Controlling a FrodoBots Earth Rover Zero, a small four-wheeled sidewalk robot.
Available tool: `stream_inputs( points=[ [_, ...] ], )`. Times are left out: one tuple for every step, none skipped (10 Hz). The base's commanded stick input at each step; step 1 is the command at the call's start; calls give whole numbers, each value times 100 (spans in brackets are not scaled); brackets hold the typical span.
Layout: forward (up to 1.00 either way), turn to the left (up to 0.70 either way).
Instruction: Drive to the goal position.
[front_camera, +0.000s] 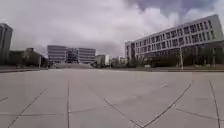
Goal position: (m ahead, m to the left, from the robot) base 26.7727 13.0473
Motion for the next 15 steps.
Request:
stream_inputs(
  points=[
    [70, 35],
    [70, 35],
    [70, 35],
    [70, 35],
    [70, 35],
    [70, 35],
    [70, 35],
    [78, 34],
    [85, 34],
    [85, 34],
    [85, 34],
    [85, 29],
    [85, 11],
    [99, 0],
    [100, 0]
  ],
)
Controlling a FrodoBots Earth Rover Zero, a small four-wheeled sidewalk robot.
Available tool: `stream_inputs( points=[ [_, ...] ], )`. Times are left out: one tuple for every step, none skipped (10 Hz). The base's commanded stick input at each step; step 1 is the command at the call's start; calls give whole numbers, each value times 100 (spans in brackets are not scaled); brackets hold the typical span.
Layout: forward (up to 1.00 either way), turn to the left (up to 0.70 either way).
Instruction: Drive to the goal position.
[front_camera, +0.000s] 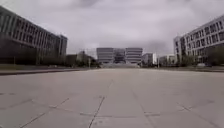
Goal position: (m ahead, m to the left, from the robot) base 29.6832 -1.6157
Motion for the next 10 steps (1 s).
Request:
stream_inputs(
  points=[
    [49, 0],
    [0, 0],
    [0, 0],
    [0, 0],
    [0, 0],
    [0, 0],
    [0, 0],
    [0, 0],
    [0, 0],
    [0, 0]
  ],
)
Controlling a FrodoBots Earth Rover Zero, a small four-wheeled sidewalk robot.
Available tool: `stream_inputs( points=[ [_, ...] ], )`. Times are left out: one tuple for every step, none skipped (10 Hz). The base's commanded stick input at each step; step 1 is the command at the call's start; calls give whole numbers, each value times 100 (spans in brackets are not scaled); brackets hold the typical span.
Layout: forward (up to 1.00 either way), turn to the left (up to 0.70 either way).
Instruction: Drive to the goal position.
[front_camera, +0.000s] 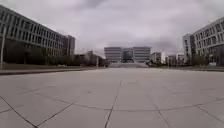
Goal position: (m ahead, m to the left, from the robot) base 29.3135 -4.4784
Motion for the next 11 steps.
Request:
stream_inputs(
  points=[
    [28, 0],
    [100, 0],
    [100, 0],
    [100, 0],
    [100, 0],
    [100, 0],
    [100, 0],
    [100, 0],
    [100, 0],
    [100, 0],
    [100, 0]
  ],
)
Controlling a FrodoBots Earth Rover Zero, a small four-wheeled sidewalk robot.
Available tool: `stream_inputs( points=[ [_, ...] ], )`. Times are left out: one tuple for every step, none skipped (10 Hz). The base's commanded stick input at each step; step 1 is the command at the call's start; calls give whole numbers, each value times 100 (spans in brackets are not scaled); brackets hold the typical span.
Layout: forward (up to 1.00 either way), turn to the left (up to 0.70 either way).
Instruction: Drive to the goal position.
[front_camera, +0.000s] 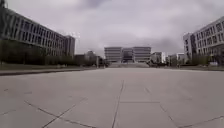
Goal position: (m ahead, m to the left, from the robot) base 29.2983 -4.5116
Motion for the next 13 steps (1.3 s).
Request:
stream_inputs(
  points=[
    [100, 0],
    [100, 0],
    [100, -17],
    [100, -40],
    [100, -11],
    [100, 0],
    [100, 0],
    [100, 0],
    [100, 0],
    [100, 0],
    [100, 0],
    [100, 0],
    [100, 0]
  ],
)
